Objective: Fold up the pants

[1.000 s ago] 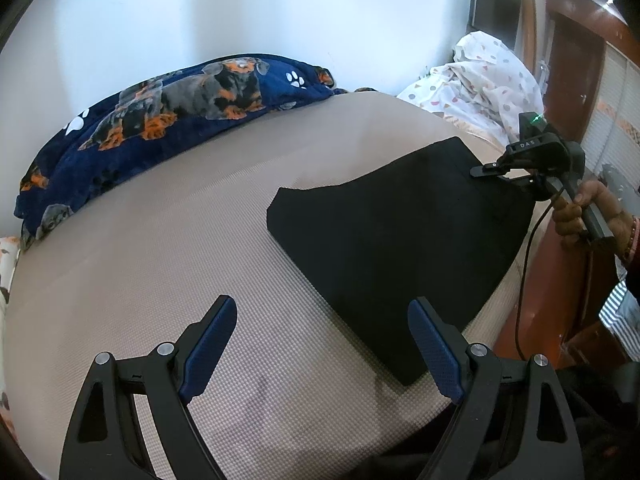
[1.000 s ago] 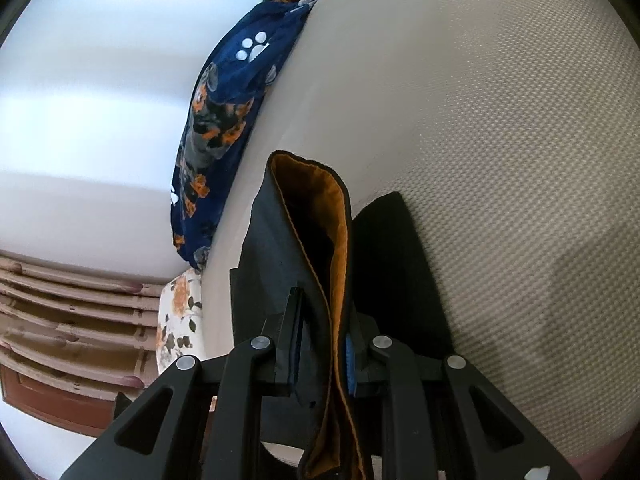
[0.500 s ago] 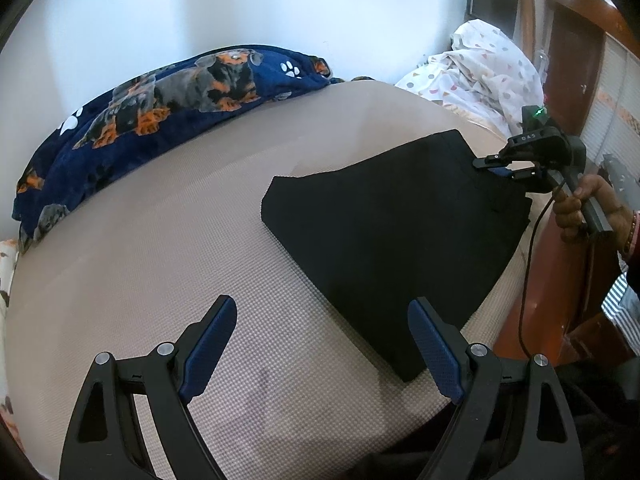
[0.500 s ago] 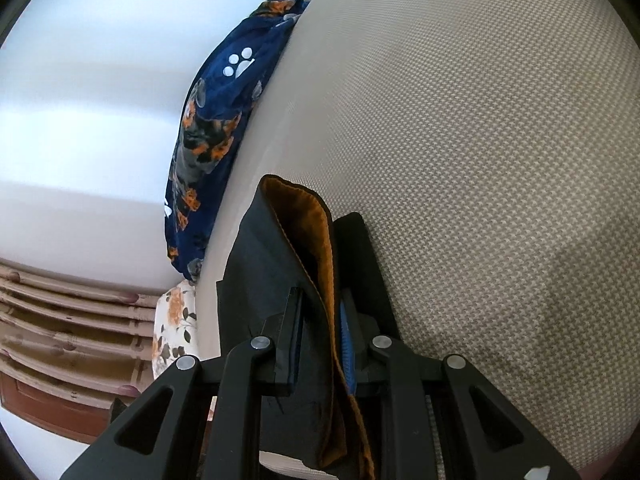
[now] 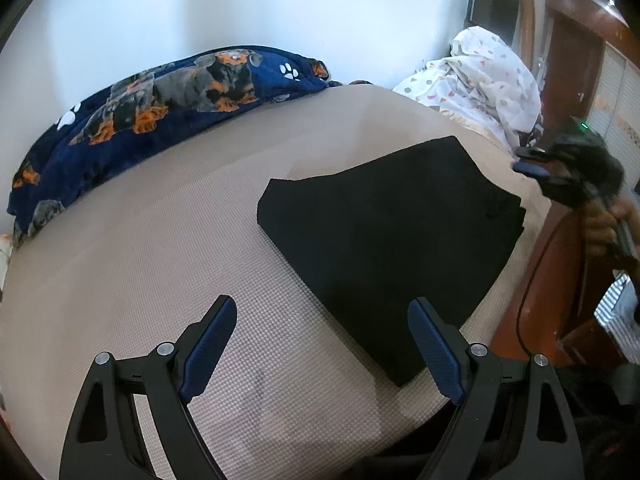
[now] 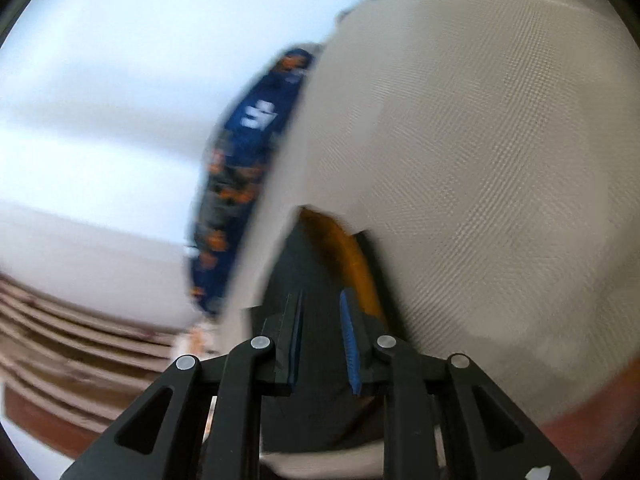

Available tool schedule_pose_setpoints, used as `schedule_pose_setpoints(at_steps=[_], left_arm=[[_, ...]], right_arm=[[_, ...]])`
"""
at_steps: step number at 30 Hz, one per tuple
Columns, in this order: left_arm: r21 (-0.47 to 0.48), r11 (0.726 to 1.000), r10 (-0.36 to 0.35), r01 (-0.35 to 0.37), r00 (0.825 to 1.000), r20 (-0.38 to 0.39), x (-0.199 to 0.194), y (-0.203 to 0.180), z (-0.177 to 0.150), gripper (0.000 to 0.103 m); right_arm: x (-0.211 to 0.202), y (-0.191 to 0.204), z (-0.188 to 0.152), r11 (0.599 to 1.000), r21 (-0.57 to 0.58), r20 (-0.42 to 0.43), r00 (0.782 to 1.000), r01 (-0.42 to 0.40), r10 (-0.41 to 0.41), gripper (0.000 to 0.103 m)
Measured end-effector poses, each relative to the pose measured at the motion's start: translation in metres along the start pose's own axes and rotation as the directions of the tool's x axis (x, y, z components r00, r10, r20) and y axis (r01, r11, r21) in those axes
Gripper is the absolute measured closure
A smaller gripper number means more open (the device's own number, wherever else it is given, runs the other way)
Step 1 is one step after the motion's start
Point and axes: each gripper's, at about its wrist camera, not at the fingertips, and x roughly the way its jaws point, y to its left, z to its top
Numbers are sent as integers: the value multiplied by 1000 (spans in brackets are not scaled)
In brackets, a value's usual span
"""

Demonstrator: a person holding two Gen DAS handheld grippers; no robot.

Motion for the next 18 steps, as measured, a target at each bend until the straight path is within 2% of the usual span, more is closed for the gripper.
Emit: schedule_pose_setpoints(at_steps=[1,4,7,12,18], left_arm=[[-7,1000,-4,4,1000,-2,1,1,0,16],[-38,999,-22,21,1000,-15,5,6,0,16],[-58,998,-30,29,999,-21,5,9,-2,16],[-77,997,-29,27,999,-20,2,14,-4,16],[-103,994,-46,42,998,-40,8,15,-5,16]], right_arm=[[-5,3,-8,1000,-5,-18,1000,-19,19,81],[-14,6,-29,1000,-24,-55,998,-7,5,78],[-12,-4,-44,999,5,-83,996,35,-35,78],[-6,-27,-49,993,71,-106,990,99,-91,77],[-6,-35,-50,992,99,-91,994,75,-66,77]])
